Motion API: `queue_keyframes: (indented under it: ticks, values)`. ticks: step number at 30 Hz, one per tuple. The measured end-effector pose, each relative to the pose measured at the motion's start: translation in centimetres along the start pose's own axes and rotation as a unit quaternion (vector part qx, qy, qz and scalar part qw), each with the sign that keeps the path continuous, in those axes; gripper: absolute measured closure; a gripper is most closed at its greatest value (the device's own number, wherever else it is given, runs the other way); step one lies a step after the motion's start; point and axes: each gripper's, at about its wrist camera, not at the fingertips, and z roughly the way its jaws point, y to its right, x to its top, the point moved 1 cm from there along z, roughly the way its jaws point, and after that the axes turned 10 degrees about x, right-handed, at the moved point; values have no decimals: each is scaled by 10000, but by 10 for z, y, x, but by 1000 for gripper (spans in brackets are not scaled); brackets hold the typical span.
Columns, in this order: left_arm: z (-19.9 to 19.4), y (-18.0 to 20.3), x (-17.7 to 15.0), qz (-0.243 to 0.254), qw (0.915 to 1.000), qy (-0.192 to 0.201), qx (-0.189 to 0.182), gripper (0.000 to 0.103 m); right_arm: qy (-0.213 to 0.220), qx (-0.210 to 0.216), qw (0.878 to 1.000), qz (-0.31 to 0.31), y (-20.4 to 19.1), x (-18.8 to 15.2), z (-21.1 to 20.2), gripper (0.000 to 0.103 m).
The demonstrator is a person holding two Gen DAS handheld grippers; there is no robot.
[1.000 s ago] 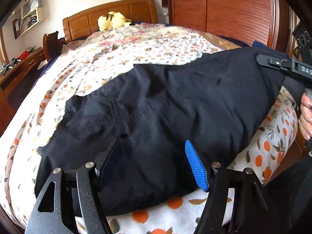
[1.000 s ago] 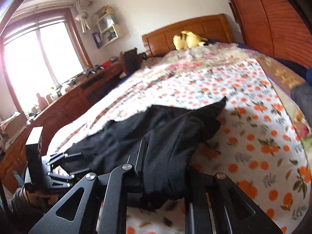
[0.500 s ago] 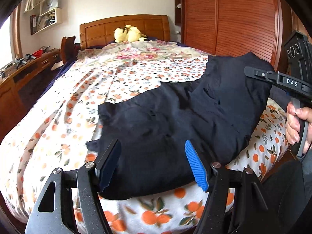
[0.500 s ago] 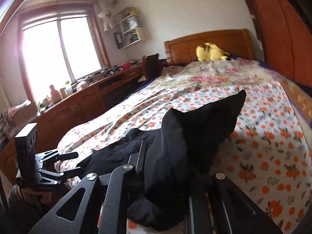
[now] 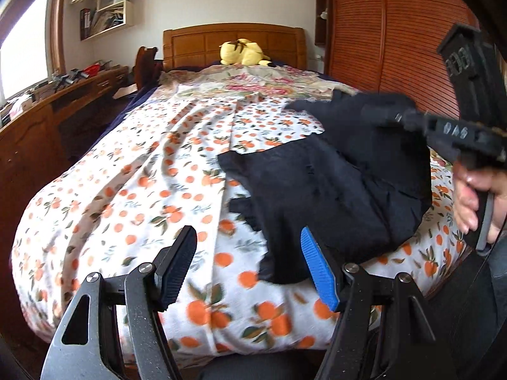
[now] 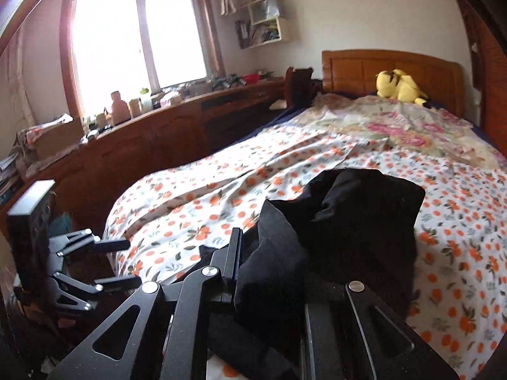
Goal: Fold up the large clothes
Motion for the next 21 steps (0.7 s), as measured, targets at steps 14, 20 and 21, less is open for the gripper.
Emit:
queue_keyframes:
  ticks: [14,20,21]
  values:
    - [8,-17,-9,-313,9995,-77,68,34,-345,-41,9993,105,16,26,36,49]
    - [6,11,12,-204,9997,89,-17,34,219,-492,9985,-111,49,43,-22,49]
    - [6,18,17,-177,9997,122,-60,34,227,-575,9981,-74,60,39,-28,49]
